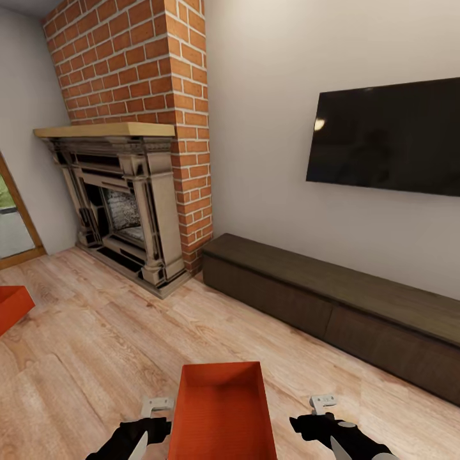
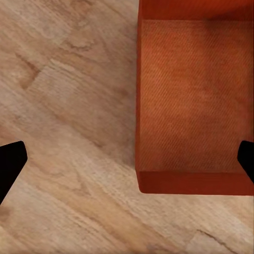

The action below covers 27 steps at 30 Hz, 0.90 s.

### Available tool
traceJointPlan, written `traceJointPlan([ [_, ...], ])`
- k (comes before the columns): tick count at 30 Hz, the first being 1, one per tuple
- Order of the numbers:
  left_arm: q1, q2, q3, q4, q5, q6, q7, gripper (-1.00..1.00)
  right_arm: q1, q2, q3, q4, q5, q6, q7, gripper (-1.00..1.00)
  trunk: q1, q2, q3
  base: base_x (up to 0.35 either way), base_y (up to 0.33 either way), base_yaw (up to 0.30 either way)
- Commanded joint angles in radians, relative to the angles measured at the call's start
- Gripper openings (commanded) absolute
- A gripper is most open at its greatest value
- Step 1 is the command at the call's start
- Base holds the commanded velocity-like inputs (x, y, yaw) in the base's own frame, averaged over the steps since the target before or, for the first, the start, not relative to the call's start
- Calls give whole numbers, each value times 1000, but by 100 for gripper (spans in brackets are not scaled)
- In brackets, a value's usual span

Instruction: Move the two storage containers from the living room to the garage. In the garage, place one container on the floor and stack the other container on top of it (either order is fine).

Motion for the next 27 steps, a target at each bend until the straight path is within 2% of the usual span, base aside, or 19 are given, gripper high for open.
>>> traceJointPlan([
  [1, 0, -1, 6, -2, -1, 6, 0, 100, 0, 0, 1, -1, 3, 1, 3, 100, 4, -8, -4, 0, 0, 0],
  [18, 0, -2, 6, -2, -1, 7, 0, 100, 0, 0, 2, -1, 3, 1, 3, 100, 69, -127, -58, 0, 0, 0],
  [27, 0, -3, 5, -2, -1, 7, 0, 100, 0, 0, 3, -1, 3, 1, 3, 100, 103, -190, -98, 0, 0, 0],
])
